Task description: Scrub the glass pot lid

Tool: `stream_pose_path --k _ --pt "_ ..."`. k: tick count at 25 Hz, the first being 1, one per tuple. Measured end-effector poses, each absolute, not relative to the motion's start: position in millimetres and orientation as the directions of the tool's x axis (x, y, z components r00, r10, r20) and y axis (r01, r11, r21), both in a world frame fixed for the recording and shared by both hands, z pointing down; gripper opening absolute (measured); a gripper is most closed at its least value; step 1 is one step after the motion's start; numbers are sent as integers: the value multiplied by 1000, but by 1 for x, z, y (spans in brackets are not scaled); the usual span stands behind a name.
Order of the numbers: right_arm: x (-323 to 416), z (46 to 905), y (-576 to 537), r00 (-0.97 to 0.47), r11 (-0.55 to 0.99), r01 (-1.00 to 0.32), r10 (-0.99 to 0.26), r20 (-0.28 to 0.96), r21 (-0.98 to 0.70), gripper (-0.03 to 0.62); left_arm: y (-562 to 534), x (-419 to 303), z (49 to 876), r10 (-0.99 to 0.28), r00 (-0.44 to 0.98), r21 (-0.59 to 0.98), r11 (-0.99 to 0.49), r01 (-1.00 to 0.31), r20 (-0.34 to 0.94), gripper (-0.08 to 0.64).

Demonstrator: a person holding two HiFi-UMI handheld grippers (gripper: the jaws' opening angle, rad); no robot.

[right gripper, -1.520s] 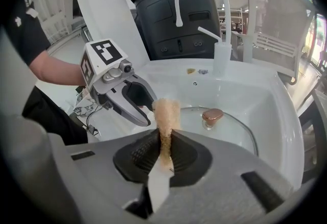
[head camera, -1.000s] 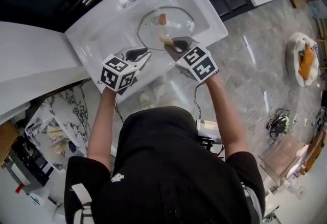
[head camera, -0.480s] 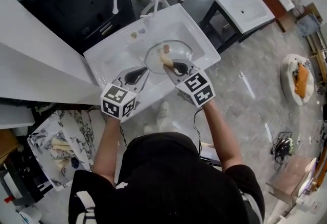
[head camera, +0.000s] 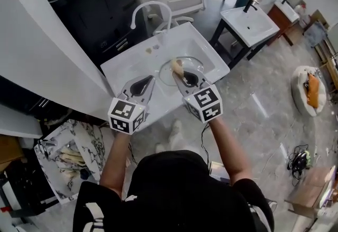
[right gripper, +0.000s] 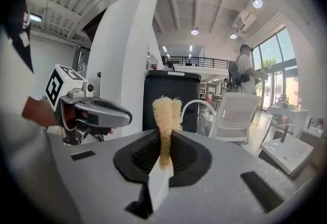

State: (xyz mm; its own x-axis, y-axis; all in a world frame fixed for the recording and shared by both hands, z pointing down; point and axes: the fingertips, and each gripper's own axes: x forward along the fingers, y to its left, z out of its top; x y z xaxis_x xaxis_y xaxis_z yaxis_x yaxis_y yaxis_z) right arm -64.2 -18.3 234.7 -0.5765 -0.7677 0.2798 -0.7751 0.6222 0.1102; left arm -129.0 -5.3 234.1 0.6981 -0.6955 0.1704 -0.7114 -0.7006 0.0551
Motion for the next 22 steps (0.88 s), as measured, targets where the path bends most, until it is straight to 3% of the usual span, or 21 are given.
stream_pose_path --k 11,22 --pt "-77 213 11 -576 610 -779 -787 220 142 23 24 -146 198 -726 686 51 -684 -728 53 14" --pt "-45 187 24 -573 595 -792 -802 167 137 23 42 -115 160 -746 665 -32 -665 -746 0 14"
